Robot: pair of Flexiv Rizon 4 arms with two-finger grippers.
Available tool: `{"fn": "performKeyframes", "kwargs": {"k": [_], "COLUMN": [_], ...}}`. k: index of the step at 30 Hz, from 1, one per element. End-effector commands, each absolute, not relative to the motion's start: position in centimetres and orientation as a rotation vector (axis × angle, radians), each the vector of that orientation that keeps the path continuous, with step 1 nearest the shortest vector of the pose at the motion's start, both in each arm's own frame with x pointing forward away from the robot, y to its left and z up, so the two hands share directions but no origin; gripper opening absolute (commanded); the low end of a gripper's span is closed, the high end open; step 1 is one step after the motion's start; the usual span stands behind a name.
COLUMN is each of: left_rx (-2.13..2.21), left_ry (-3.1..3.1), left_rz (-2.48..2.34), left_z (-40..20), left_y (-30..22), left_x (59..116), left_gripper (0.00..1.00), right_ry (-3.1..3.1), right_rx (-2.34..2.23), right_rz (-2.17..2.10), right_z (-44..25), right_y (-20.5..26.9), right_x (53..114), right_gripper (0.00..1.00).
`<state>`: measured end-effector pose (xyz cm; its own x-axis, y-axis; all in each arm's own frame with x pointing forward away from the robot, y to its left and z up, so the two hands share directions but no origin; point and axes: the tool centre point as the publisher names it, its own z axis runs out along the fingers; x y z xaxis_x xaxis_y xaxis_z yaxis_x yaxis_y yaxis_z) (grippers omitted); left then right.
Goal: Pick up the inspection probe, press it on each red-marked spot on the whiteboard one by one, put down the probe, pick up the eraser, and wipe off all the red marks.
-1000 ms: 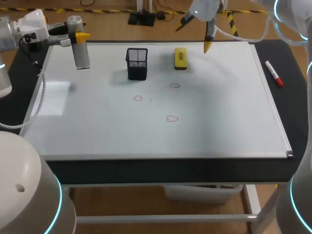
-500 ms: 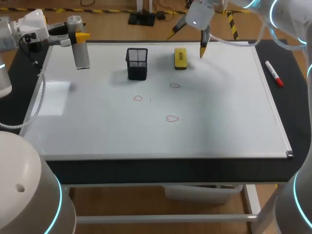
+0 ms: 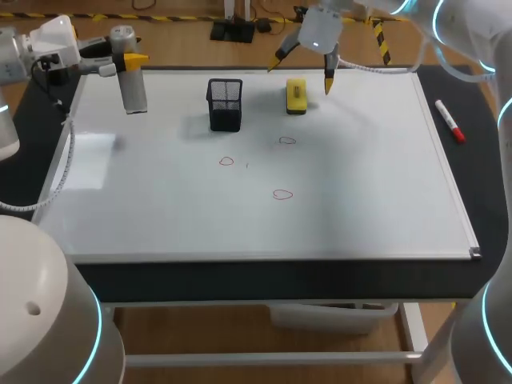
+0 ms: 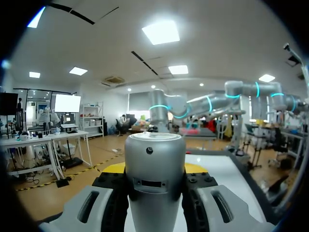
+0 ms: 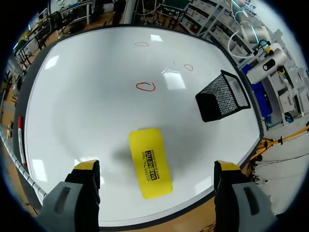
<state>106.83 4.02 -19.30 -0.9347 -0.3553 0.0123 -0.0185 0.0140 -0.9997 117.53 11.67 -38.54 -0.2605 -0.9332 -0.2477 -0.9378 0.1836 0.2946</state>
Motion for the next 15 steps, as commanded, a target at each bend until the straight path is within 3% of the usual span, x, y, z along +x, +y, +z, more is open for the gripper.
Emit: {"fn": "performKeyframes", "kwargs": {"k": [1,15], "left_rx": [-0.389,-0.389], "left_ry": [2.046,2.046], "left_rz": [-2.010,-2.010], "left_z": [-19.2,-19.2], "left_y": [4.0,4.0], "left_x": [106.7,106.7], "left_gripper": [0.00,0.00], "right_ry": [2.857,2.881], "right_rx": [-2.681,-2.665], "right_rz": [-0.137,-0.407], "right_z": [-38.8,-40.1], "right_y": [11.9,12.8], "right_x": [118.5,117.0], "right_gripper": [1.00,1.00]}}
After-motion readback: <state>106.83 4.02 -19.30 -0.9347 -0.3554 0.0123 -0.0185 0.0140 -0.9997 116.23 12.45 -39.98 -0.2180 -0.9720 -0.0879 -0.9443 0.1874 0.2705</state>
